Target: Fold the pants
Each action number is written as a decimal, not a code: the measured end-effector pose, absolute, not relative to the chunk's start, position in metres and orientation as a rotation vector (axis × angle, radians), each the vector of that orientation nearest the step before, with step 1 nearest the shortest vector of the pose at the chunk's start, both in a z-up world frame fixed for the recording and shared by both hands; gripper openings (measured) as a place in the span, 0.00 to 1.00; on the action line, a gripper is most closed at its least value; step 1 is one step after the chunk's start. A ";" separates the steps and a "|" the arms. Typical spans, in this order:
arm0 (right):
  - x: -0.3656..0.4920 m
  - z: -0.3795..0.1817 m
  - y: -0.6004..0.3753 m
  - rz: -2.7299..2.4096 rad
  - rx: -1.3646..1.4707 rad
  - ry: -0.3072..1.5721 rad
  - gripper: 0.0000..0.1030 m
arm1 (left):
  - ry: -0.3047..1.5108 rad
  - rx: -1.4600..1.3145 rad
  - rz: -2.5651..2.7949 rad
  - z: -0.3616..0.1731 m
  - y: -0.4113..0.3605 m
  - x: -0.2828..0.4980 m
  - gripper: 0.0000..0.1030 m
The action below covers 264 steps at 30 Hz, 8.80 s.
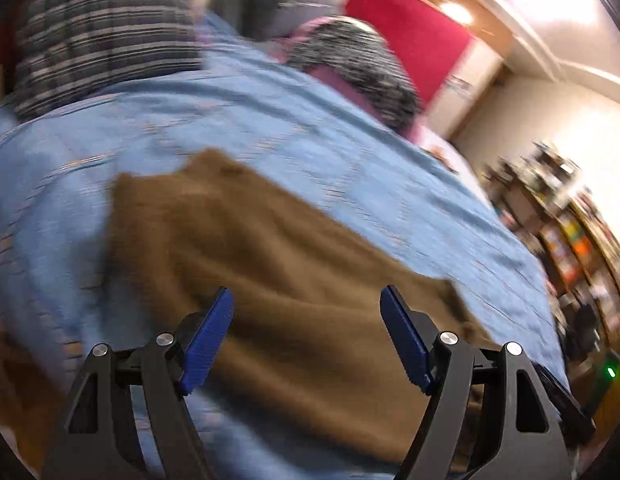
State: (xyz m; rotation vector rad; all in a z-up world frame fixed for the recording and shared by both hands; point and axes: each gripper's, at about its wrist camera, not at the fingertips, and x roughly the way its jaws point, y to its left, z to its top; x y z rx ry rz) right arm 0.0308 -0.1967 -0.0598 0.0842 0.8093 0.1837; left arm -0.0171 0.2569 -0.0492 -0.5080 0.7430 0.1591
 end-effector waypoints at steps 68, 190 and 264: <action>0.015 -0.072 -0.227 0.176 0.274 0.805 0.56 | 0.531 -0.300 -0.286 0.049 0.112 0.013 0.23; -0.051 -0.050 -0.299 0.487 0.568 0.945 0.17 | 0.818 -0.025 -0.894 -0.038 -0.082 0.007 0.44; -0.039 -0.069 -0.246 0.380 0.118 0.787 0.44 | 0.849 0.013 -0.718 -0.064 -0.008 -0.017 0.57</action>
